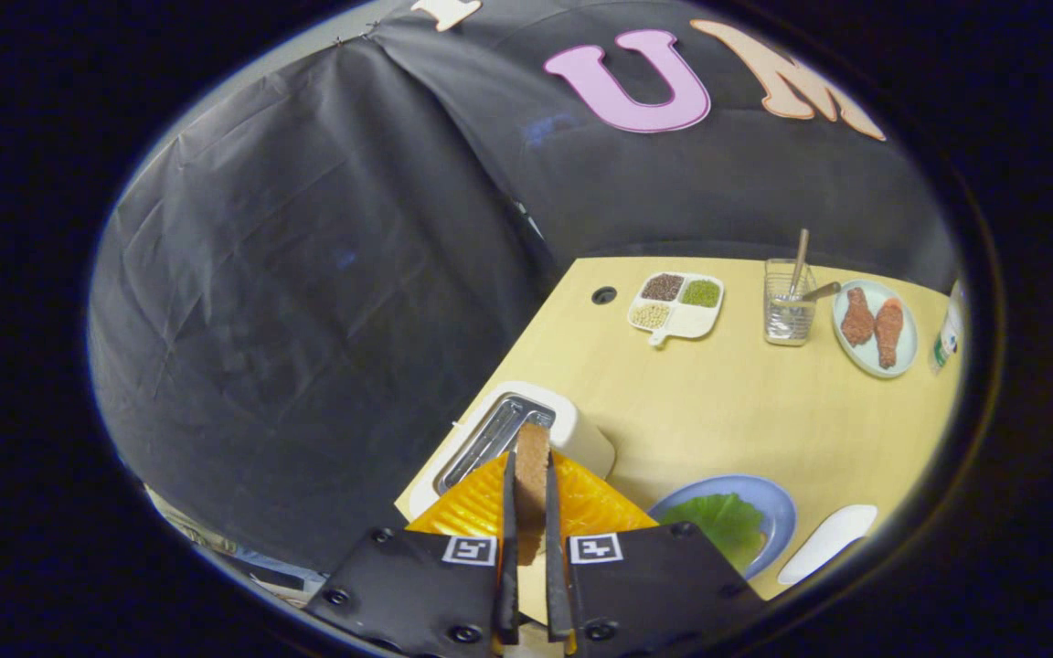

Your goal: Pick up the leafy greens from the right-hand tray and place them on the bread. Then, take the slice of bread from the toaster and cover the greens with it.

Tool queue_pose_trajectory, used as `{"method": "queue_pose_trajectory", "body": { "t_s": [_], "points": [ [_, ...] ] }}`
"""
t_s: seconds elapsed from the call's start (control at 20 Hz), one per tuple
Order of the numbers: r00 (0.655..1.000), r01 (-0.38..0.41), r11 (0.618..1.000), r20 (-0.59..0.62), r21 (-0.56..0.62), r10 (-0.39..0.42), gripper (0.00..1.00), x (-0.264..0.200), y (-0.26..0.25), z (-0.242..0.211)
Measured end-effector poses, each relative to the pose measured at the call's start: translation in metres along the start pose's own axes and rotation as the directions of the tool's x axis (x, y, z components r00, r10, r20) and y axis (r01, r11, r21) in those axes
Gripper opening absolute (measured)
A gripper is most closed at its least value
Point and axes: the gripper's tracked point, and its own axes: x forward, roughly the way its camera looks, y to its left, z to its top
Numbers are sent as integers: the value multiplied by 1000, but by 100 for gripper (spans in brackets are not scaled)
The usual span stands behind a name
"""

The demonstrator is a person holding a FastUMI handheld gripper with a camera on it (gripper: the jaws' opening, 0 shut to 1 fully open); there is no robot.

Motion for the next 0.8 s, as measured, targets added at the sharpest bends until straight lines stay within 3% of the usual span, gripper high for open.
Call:
{"method": "queue_pose_trajectory", "body": {
  "t_s": [0.2,0.45,0.8],
  "points": [
    [1000,11,999,11,30,-12,15,-13,-29,-9],
    [997,83,996,-4,46,-83,15,-17,-78,-35],
    [996,90,987,8,131,-92,15,-7,-116,-61]
  ]
}}
